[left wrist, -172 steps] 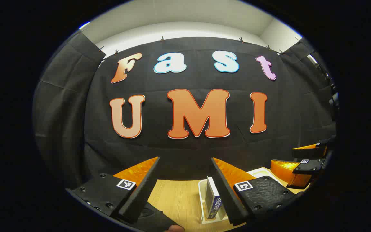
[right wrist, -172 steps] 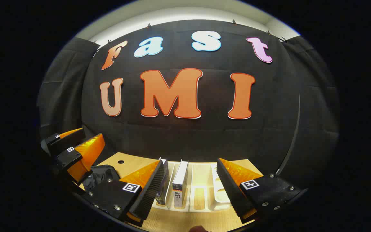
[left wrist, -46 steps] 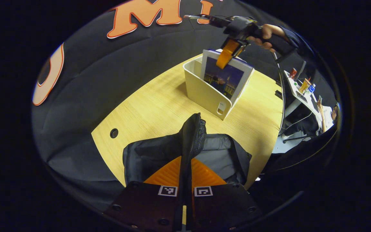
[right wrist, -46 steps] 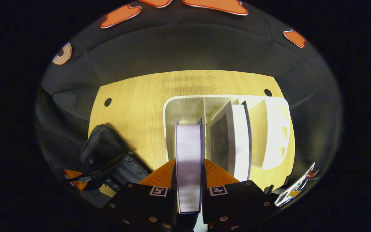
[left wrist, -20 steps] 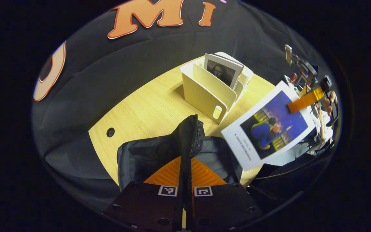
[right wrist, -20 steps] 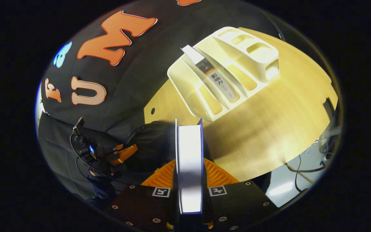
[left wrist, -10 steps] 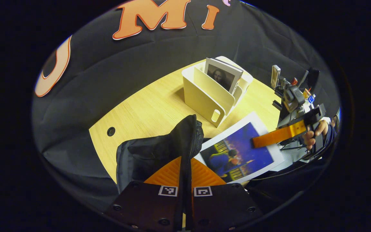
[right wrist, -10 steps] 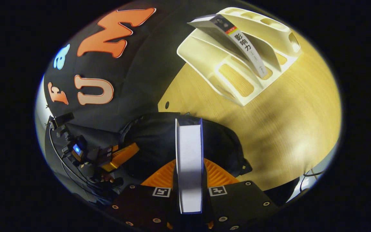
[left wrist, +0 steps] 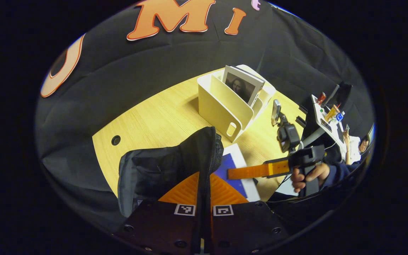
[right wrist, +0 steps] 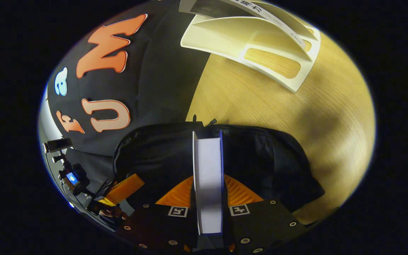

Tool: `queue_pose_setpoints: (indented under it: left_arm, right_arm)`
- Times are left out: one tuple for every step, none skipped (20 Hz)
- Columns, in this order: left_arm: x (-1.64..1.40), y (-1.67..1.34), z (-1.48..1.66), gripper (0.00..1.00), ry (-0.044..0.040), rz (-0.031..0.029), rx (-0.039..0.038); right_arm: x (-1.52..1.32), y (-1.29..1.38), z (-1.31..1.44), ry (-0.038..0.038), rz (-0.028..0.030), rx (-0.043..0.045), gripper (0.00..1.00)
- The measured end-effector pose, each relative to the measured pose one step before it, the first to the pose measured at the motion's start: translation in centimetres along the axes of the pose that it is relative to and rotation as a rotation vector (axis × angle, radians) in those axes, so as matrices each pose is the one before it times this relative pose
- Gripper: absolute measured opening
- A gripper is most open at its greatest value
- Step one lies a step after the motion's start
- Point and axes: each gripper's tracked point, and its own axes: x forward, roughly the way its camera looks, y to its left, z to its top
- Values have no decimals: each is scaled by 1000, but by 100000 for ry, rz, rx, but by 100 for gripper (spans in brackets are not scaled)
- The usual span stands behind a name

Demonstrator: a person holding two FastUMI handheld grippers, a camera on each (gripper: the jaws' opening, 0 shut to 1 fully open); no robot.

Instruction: Open the schoolbag, grab two books from the bookshelf and put them into the schoolbag.

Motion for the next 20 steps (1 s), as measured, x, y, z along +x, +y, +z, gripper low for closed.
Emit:
queue_pose_setpoints:
  left_arm:
    - [110,-264,-111,4,169,-313,-920]
    - [32,-272,38,4,-67,-478,-630]
    - [20,-249,-45,4,70,-296,-1095]
    - [200,-378,66,4,269,-318,-543]
    - [191,-10,276,4,-90,766,-494]
    - [-49,96,-200,5,126,756,-835]
    - [-21,390,-101,4,-36,1318,-1404]
    - [3,118,-190,5,155,928,-1193]
    - [-109,303,-38,5,-325,1594,-722]
    - [-155,100,-132,5,62,1012,-480]
    - [155,60,139,5,-323,1218,-186]
    - [146,-123,-30,4,236,277,-962]
    - [-41,47,-60,4,209,376,-512]
    - [64,-13,-89,4,621,198,-680]
    - [5,-96,-92,5,194,335,143]
    - [123,63,-41,5,277,607,-219]
    - [249,-371,151,4,113,247,187]
    - [245,-39,124,5,104,675,-214]
    - [81,6,39,4,79,333,-133]
    - [101,257,3,5,233,492,-560]
  right_arm:
    - [608,-49,-256,-1545,876,950,28]
    - [535,-191,-447,9,-114,919,19]
    - [802,-344,-499,-43,-339,411,28]
    - [619,-487,-513,1045,36,213,28]
    - [322,-283,-56,-66,978,1058,29]
    - [291,-407,-346,1972,-1635,279,30]
    - [0,-400,-904,3253,-2216,-1099,33]
    - [-166,-1050,-234,2732,-6504,-3941,39]
    - [172,-844,-456,2548,-4712,-5263,42]
    - [-383,-801,36,1591,-4088,-5539,75]
    - [-455,-638,413,1927,-3391,-5610,67]
    - [-664,-902,564,1319,-3492,-5417,69]
    - [-554,-1179,639,600,-4177,-4865,92]
    - [-620,-1387,989,-462,-4382,-4440,99]
    - [-513,-1602,964,13,-4298,-3663,98]
    - [-537,-1577,950,294,-3447,-3072,98]
    - [-531,-1686,969,536,-3672,-2955,98]
    - [-505,-1629,1162,-318,-3002,-3810,98]
    - [-2974,156,-698,60,-3762,-3834,99]
    - [-47,-1656,1400,-391,-2821,-3524,99]
